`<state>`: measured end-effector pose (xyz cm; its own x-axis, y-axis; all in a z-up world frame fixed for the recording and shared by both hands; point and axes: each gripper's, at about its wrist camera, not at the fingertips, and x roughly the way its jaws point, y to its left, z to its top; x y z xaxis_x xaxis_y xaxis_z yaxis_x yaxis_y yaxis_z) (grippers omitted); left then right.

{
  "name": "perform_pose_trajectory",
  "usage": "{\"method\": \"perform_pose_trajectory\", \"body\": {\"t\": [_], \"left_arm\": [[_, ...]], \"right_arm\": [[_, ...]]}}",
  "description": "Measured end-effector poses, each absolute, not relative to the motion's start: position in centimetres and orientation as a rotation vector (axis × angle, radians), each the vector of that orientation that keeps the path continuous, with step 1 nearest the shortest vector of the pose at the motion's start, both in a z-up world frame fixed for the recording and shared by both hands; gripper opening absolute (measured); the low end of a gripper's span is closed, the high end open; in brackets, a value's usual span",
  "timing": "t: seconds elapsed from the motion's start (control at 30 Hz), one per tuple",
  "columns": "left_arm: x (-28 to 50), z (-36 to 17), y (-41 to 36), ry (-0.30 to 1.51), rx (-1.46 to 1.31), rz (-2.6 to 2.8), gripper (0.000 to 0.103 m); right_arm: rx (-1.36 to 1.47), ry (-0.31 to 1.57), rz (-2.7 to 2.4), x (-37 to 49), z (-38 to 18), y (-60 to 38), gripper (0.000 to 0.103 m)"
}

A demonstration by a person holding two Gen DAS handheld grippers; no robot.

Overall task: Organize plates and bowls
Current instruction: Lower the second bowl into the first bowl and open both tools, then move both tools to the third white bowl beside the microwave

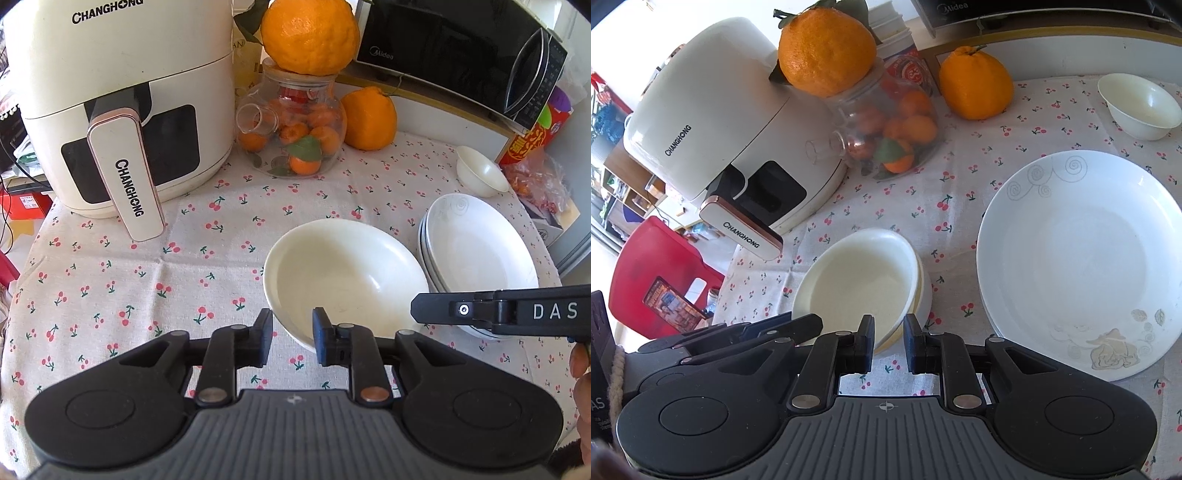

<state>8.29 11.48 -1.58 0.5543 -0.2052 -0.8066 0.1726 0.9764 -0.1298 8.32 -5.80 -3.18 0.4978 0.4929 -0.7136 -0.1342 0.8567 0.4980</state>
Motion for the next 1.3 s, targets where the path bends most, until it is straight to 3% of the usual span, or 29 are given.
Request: {"method": "perform_pose_trajectory", "body": {"t": [0.07,0.3,0.87,1.3], "left_arm": [[8.3,-1.6,11.5,0.958,-0.037,-0.227,0.024],[8.5,-1.5,11.6,0.964,-0.046,-0.217,0.036],[9.0,0.5,9.6,0.926,-0.039,-0.233,0.089],[12.8,2.8,3.6,0.938,-0.029,-0.269,0.1]], "right_arm": [[0.419,0.986,0.391,8.4,-3.2,-5.9,0.026],[0.423,0.976,0.389,8.4,-2.9,-6.1,0.038],[0.461,0.896,0.326,8.4,-0.9,-11.2,0.074],[0.476,0.854,0.215,11.9,1.7,-19.1,0.083]]}}
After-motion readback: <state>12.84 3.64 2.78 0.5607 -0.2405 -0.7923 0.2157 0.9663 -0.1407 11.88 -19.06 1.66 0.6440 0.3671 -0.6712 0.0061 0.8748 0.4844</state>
